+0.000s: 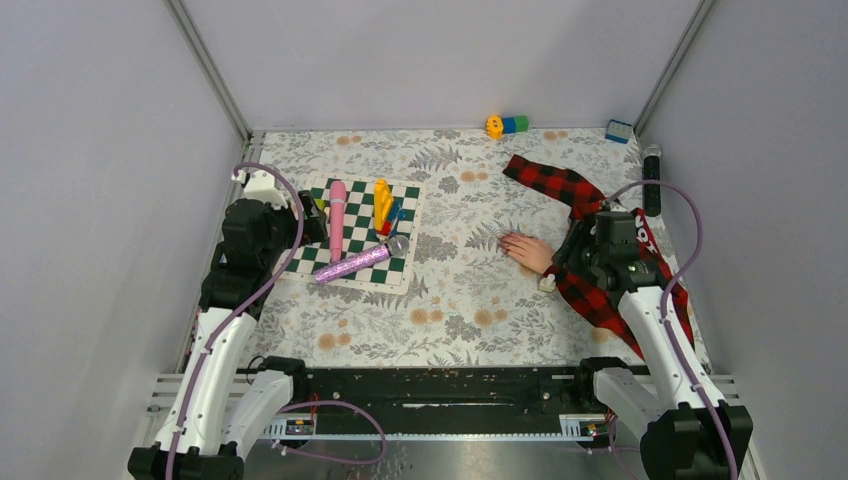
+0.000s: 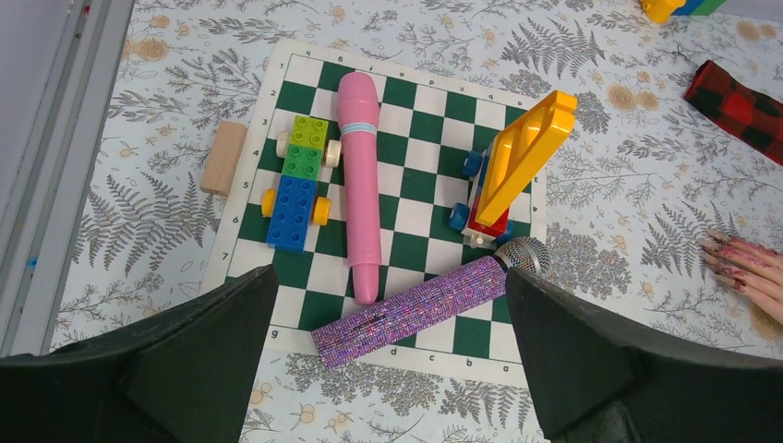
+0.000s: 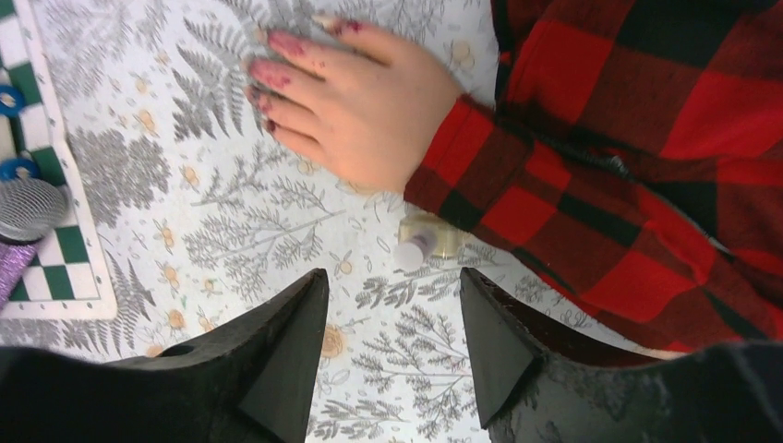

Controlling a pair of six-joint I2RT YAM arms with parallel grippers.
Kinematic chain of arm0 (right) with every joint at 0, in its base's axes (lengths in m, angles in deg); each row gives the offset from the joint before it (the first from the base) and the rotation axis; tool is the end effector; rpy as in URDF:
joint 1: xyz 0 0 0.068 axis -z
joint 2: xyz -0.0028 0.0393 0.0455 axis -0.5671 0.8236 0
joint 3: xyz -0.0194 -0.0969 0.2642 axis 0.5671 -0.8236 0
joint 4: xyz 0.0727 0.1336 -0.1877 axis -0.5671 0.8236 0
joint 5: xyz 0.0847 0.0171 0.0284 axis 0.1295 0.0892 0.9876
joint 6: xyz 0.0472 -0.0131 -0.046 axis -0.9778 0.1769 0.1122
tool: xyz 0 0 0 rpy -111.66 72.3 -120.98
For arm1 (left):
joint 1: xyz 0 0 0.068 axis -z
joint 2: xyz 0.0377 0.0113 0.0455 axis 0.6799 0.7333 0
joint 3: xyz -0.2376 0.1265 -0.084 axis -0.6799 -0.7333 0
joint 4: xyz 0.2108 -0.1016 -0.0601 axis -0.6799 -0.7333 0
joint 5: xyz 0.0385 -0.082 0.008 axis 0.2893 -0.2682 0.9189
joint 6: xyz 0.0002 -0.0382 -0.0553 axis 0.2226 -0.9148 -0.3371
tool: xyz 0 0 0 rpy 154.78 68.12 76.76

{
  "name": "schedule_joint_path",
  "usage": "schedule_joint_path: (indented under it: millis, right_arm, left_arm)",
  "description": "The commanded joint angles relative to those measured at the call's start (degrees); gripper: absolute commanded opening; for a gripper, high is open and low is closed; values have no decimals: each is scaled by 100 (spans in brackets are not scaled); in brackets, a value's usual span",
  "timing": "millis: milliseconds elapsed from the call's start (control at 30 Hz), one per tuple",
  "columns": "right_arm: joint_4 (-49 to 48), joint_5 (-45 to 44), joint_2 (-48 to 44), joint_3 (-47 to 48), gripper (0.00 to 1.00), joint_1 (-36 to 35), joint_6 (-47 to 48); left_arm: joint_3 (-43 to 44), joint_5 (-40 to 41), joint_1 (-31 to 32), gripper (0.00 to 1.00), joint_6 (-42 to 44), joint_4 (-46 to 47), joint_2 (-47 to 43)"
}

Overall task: Paint the nails
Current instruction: Pick up the nail polish bottle from the center of the board.

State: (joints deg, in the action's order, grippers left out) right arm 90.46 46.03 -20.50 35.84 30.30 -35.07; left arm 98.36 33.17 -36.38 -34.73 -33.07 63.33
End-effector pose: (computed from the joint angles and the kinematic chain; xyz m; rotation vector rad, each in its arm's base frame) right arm 0.1849 0.0152 0.2577 0.4061 2.3060 0.2866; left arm 0.1638 -0.0168 0.3412 -0.1234 1.9426 -0.1872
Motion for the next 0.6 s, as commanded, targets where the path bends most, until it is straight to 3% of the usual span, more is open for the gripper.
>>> schedule_joint_path:
  millis: [0,300,567]
  right_arm:
    - [293,-122,227,-18,62,-320,-180]
    - [350,-1073,958,147,51,-818,-246]
    - [128,-1203,1220,91,49,-895,-295]
  left_arm:
    - [6,51,17,99,93,172,-78]
    - [-12,24,22,99,102,172,-100]
    - [-21,16,22,99,120,173,-104]
